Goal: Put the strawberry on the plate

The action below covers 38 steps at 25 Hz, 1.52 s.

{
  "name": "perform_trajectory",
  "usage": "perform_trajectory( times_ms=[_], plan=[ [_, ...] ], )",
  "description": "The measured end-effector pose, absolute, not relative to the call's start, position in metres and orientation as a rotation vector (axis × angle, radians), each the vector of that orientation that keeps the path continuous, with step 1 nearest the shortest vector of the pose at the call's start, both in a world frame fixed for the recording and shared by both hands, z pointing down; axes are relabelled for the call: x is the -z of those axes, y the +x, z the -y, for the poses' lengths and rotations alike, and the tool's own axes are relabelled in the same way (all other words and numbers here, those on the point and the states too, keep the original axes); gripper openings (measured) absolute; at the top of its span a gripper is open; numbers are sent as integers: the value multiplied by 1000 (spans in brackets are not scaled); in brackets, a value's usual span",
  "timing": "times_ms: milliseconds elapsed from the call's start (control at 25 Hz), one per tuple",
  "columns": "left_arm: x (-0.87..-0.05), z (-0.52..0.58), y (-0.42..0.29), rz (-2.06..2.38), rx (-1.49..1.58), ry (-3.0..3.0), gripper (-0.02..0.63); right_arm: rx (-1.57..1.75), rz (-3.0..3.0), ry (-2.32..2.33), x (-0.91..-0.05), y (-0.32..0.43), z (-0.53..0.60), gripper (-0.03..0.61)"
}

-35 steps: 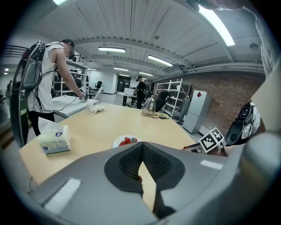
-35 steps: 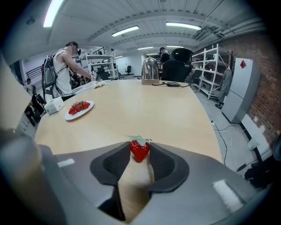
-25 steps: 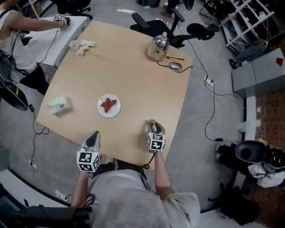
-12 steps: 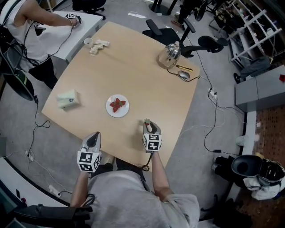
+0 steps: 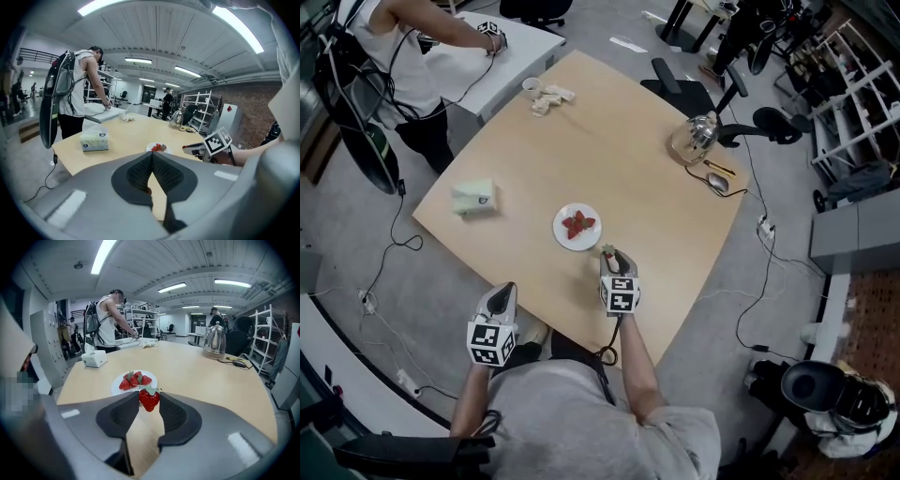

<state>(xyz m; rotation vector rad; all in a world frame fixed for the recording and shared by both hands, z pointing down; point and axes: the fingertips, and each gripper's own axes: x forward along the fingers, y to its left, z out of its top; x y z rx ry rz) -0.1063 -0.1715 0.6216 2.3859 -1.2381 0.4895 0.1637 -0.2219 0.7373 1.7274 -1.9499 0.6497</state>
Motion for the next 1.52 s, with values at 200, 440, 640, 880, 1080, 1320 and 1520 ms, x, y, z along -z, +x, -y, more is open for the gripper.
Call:
perform_trajectory(
  times_ms=[200,440,640,880,1080,1320,1520],
  plan=[
    [-622,167,-128,1297,-481,2347,18,-634,1998,1658,-739,136,242,141],
    [-619,163,-152,1367,-472,2292,18,-616,2030,1593,-742,114,258,141],
    [-622,160,-162,1401,-468,2257,18,-609,2031,1553,-751,107,268,141],
    [-627,157,-175,1431,-469,2207,18,-584,2018,1506,-760,100,278,141],
    [-633,156,-180,1446,-469,2176,18,-614,1998,1491,-776,102,280,141],
    [-640,159,-179,1455,-478,2147,18,-619,1977,1463,-788,104,284,141],
    [-640,163,-176,1450,-482,2145,18,-633,1972,1447,-794,103,285,141]
  ],
)
